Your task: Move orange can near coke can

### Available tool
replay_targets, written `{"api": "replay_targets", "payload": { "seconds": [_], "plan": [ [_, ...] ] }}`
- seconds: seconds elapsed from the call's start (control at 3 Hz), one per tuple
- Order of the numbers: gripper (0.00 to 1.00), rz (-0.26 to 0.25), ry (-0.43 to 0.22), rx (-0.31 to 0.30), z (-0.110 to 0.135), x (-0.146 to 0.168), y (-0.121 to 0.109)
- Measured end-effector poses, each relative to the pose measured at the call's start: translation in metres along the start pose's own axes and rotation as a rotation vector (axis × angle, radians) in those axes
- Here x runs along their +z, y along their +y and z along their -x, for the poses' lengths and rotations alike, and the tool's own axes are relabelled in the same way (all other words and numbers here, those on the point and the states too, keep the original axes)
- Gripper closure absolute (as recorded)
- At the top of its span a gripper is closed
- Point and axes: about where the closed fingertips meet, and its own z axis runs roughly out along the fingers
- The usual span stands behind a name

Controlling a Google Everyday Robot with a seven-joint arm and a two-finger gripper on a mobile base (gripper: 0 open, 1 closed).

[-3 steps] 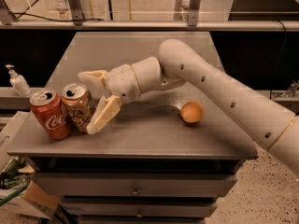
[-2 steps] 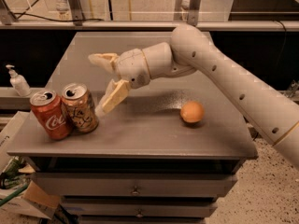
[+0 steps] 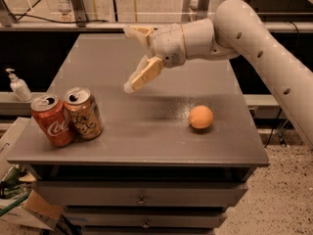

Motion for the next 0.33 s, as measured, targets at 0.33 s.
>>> {"api": "replay_targets", "payload": {
  "seconds": [0.33],
  "plan": [
    [0.00, 0.000, 0.000, 0.000, 0.0000, 0.0001, 0.0000]
  ]
}}
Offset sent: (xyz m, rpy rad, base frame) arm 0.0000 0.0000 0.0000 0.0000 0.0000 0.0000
